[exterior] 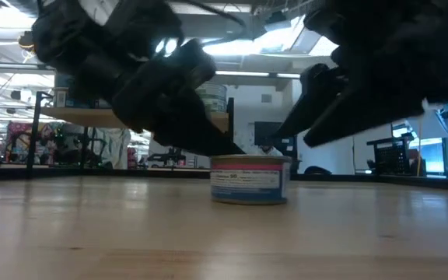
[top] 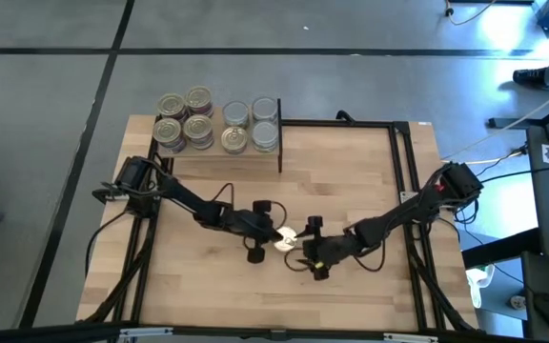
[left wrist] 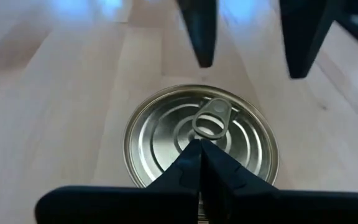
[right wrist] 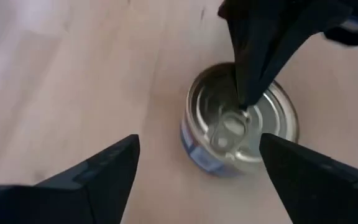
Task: Stack canned seafood by type on shelf
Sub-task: Stack the blue tuna can on top of the blue tuna can on the shelf
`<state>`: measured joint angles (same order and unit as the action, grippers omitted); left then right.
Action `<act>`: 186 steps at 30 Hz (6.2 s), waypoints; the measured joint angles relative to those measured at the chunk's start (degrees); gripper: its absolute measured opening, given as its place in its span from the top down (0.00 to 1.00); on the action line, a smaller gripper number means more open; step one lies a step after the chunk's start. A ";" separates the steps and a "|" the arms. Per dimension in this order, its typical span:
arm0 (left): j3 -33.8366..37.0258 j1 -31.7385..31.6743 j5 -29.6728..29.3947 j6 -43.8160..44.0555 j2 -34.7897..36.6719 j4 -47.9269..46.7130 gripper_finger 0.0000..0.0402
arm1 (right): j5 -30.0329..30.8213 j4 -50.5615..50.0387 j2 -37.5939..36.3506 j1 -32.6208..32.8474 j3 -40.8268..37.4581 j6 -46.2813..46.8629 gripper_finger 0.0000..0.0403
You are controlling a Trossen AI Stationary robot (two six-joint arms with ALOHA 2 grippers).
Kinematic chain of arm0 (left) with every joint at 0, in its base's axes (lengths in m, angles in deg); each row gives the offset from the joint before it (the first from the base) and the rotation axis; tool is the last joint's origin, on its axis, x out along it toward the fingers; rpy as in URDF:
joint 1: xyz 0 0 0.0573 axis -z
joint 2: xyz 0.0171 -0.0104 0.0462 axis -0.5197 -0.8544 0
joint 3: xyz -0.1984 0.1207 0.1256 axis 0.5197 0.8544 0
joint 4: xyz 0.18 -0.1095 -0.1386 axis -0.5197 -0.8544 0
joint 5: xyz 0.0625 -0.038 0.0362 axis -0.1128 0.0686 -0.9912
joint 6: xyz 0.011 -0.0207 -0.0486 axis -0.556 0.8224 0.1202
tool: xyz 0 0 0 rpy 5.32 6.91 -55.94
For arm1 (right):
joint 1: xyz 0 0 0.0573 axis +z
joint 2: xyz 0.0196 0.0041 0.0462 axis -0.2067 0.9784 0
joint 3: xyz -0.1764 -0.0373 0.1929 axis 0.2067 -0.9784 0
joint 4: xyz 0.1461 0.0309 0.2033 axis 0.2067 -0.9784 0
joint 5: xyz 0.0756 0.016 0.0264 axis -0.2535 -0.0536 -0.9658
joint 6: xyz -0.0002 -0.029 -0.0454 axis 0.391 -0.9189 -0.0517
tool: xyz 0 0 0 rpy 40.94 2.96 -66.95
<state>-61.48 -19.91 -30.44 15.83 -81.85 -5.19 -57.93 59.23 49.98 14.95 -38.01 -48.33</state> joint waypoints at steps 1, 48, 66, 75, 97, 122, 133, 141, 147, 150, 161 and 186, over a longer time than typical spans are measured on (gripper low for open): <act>1.61 -0.22 0.02 0.85 0.00 2.64 1.00 | 1.98 0.17 0.46 0.53 -0.02 -1.80 0.17; 10.43 -3.35 2.02 8.72 -0.15 18.54 0.99 | 15.17 11.61 16.74 -3.97 4.20 -52.11 0.31; 10.47 -3.23 3.46 6.34 5.92 15.51 0.76 | 16.74 12.24 14.85 -1.08 4.10 -34.42 0.50; 10.43 -2.09 3.27 -3.82 15.83 6.31 0.39 | 14.43 2.91 8.22 0.01 3.87 -18.66 0.50; 10.21 0.66 0.53 -18.95 15.56 6.11 0.34 | 9.32 13.73 5.93 -3.38 3.96 -7.79 0.50; 10.21 0.76 -1.21 -20.77 17.09 5.48 0.55 | 7.22 17.85 5.21 -4.78 4.17 -4.27 0.33; 0.12 1.05 -18.93 -17.75 34.25 -34.70 0.55 | 10.91 -6.23 -6.24 0.03 4.09 1.32 0.06; -14.38 -0.27 -35.89 -19.78 39.16 -60.74 0.55 | 10.88 -10.85 -3.86 0.48 3.90 4.66 0.15; -26.04 -3.78 -43.63 -20.12 36.13 -73.92 0.55 | 11.42 -10.29 -1.28 0.48 3.07 5.23 0.18; -29.01 -6.38 -45.62 -21.01 34.98 -77.54 0.55 | 11.50 -10.33 -0.07 0.48 2.56 6.62 0.19; -28.87 -16.58 -45.72 -26.50 31.41 -78.88 0.55 | 12.91 -10.93 0.86 0.48 2.01 8.91 0.19; -28.86 -21.99 -47.43 -26.99 24.58 -81.87 0.45 | 12.93 -10.84 0.86 0.48 2.03 9.09 0.19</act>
<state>-90.35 -41.90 -77.86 -11.16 -57.26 -87.05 -45.00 48.39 50.84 15.42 -35.98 -39.24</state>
